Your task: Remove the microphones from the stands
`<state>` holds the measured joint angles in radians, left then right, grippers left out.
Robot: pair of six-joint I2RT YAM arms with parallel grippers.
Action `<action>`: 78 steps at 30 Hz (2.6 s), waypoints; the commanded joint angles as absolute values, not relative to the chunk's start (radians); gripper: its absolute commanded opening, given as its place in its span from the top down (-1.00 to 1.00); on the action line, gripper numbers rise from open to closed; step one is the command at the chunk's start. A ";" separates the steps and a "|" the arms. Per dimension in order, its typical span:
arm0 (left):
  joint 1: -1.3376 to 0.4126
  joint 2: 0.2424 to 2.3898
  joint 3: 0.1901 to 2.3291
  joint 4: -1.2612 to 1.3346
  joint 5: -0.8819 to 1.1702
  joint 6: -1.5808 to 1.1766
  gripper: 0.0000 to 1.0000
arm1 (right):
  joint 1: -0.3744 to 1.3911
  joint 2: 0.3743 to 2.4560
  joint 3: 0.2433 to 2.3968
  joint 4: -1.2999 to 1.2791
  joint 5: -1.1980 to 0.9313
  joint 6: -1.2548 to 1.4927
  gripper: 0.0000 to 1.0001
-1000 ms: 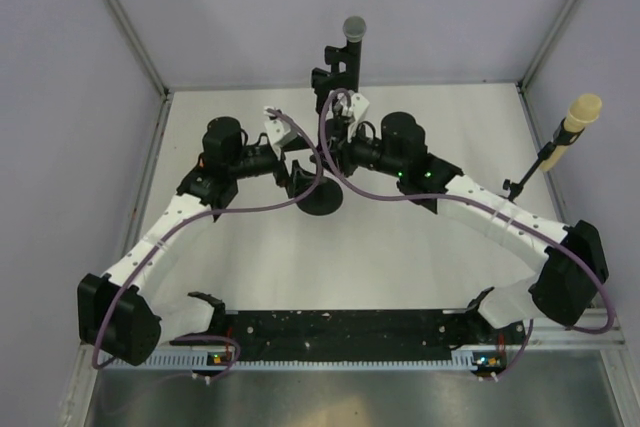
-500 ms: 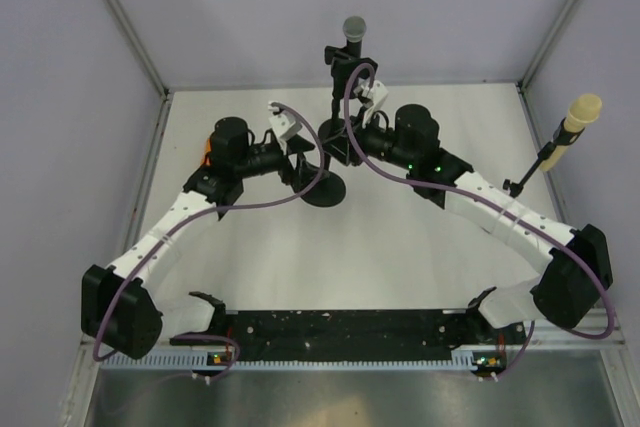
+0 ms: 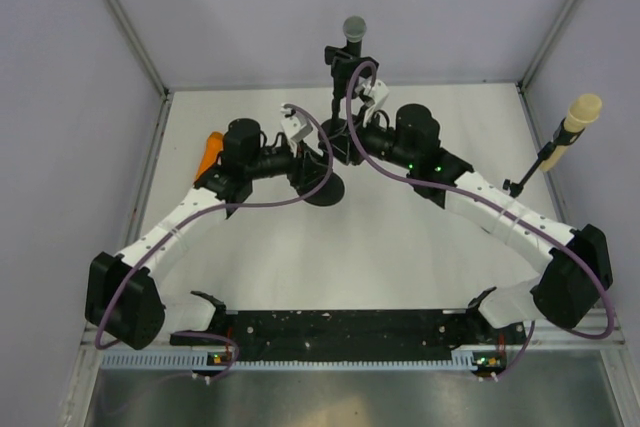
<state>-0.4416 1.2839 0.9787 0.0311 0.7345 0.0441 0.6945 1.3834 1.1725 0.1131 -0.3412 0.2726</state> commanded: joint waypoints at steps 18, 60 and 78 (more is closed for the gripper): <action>-0.434 1.230 0.953 0.245 1.172 -0.124 1.00 | 0.563 1.290 1.062 0.491 -0.697 0.248 1.00; -0.268 1.052 0.919 0.262 0.974 0.022 1.00 | 0.465 1.164 0.930 0.522 -0.927 0.084 -0.47; -0.281 1.037 0.874 0.086 0.953 0.233 1.00 | 0.394 1.052 1.104 0.585 -0.994 0.399 -0.45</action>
